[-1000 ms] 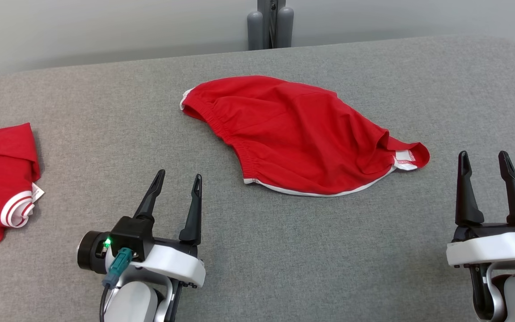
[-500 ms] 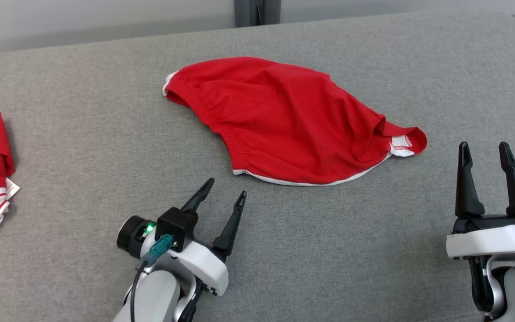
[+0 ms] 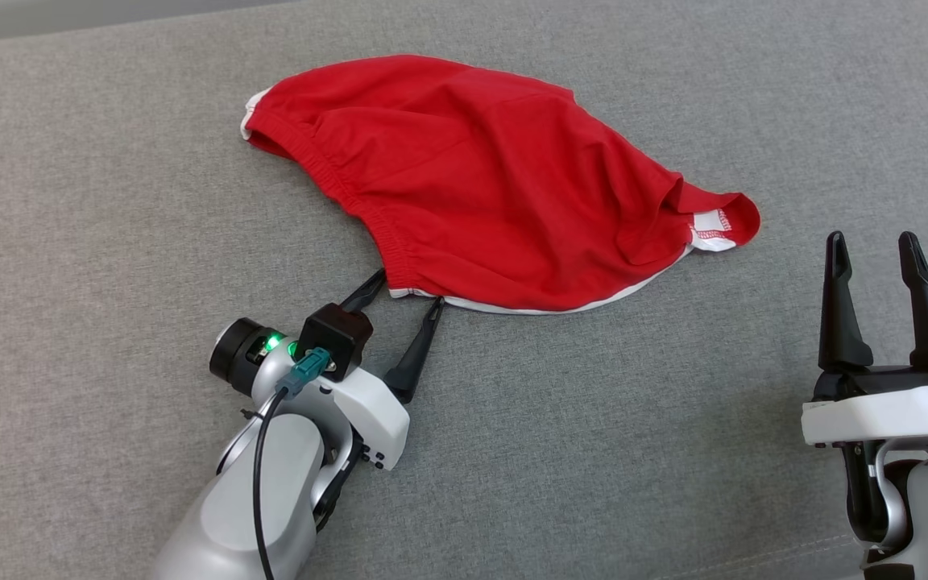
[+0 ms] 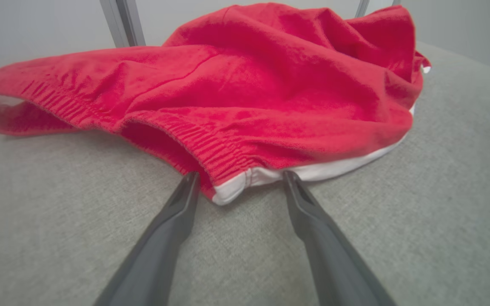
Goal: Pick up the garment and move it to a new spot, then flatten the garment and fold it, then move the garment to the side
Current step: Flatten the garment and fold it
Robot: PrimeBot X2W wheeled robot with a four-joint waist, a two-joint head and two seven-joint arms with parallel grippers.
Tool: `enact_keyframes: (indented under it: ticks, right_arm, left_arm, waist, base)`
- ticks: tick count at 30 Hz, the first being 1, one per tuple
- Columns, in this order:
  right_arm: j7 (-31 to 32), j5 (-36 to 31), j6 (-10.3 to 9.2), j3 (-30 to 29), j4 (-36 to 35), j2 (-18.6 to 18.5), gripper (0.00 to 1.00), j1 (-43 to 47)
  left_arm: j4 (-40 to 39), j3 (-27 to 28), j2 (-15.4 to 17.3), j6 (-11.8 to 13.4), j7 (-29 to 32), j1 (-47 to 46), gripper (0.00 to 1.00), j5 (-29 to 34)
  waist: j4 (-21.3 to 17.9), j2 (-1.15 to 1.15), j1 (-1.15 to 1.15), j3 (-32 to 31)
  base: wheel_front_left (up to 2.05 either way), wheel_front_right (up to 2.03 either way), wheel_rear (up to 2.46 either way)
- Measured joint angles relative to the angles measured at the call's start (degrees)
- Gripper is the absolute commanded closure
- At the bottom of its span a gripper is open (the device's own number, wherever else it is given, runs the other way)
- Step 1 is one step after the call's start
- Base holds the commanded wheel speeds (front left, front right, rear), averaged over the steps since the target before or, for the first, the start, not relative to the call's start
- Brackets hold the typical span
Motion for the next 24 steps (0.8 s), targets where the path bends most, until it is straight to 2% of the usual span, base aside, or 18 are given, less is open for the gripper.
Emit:
enact_keyframes:
  ticks: [1,2,3,4,17,21,24]
  right_arm:
    - [0.0,0.0,0.00,0.0,0.0,0.0,0.00,-0.1]
    - [0.0,0.0,0.00,-0.1,0.1,0.0,0.00,-0.1]
    - [0.0,0.1,0.00,-0.2,0.1,0.0,0.00,-0.1]
    - [0.0,0.2,0.00,-0.3,0.2,0.0,0.00,-0.1]
    - [0.0,-1.0,0.00,-0.4,2.4,0.0,0.00,-0.4]
    - [0.0,-5.3,0.00,1.7,5.9,-0.3,0.00,-1.6]
    - [0.0,-9.2,0.02,3.9,9.7,-2.1,0.00,-3.3]
  left_arm:
    - [0.4,-0.2,0.0,0.0,0.0,-0.3,0.07,0.0]
    - [0.4,-0.3,0.0,0.0,0.0,-0.5,0.45,-0.1]
    - [0.4,-0.3,0.0,0.0,0.0,-0.7,0.76,-0.2]
    - [0.5,-0.4,0.0,-0.2,0.0,-0.8,0.98,-0.2]
    - [-1.2,-1.9,0.5,-0.4,0.0,0.5,1.00,-1.4]
    - [-1.8,-2.5,0.6,-0.4,0.0,0.9,1.00,-1.4]
    - [-2.3,-3.0,0.5,-0.4,0.0,0.9,1.00,-1.4]
  waist:
    - [-0.1,0.00,0.00,0.1]
    - [-0.3,0.00,0.00,0.2]
    - [-0.3,0.00,0.00,0.3]
    - [-0.4,0.00,0.00,0.4]
    - [0.7,0.00,0.00,-0.8]
    - [1.4,0.00,0.00,-1.1]
    - [1.9,0.00,0.00,-1.0]
  base:
    - [0.00,0.00,0.00]
    - [0.00,0.00,0.00]
    - [0.00,0.00,0.00]
    - [0.00,0.00,0.00]
    - [0.00,0.00,0.00]
    - [0.00,0.00,0.00]
    - [0.00,0.00,0.00]
